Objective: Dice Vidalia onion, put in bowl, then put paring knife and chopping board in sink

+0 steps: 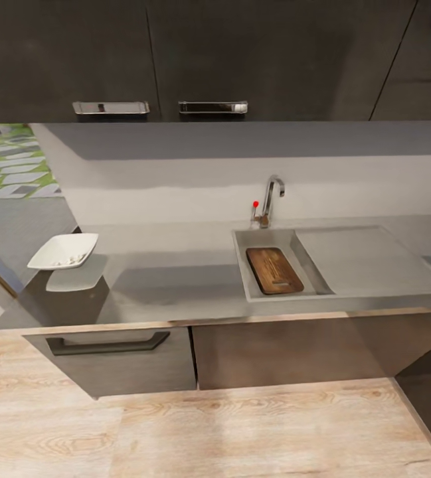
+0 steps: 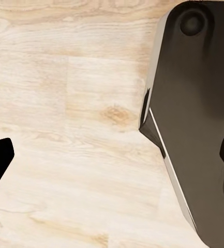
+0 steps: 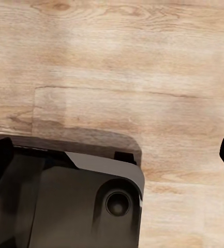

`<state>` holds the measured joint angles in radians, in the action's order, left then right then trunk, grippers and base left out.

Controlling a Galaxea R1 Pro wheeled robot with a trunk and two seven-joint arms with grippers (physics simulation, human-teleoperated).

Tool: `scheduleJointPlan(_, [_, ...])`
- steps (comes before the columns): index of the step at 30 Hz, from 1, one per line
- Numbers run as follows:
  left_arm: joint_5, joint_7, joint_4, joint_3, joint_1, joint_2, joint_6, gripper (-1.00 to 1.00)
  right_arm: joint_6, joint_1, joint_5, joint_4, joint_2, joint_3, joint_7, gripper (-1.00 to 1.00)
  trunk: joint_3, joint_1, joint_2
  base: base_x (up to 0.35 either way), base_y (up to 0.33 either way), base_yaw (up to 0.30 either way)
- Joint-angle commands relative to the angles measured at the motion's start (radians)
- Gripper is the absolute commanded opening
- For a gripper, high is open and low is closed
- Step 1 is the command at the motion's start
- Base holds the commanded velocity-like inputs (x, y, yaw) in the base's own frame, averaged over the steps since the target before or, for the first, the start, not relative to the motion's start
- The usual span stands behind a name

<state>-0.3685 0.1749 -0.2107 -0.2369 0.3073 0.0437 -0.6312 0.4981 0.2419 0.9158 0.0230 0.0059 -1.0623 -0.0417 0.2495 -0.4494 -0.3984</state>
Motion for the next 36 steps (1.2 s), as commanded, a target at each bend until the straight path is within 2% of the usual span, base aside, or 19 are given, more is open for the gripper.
scheduleJointPlan(1, [-0.006, 0.006, -0.003, -0.009, 0.001, 0.001, -0.001, 1.00, 0.002, 0.000, 0.005, 0.000, 0.000, -0.008, -0.004, 1.00, 0.000, -0.001, -0.002, 0.000, 0.000, 0.000])
scheduleJointPlan(32, [-0.006, 0.006, -0.003, -0.009, 0.001, 0.000, -0.001, 1.00, 0.000, 0.000, 0.005, -0.001, 0.001, -0.008, -0.004, 1.00, -0.049, -0.001, -0.002, 0.000, 0.000, 0.000])
scheduleJointPlan(36, [-0.006, 0.006, -0.003, -0.009, 0.001, -0.001, -0.001, 1.00, -0.017, -0.030, 0.004, -0.002, -0.004, -0.007, -0.003, 1.00, -0.055, -0.001, -0.002, 0.000, 0.000, 0.000])
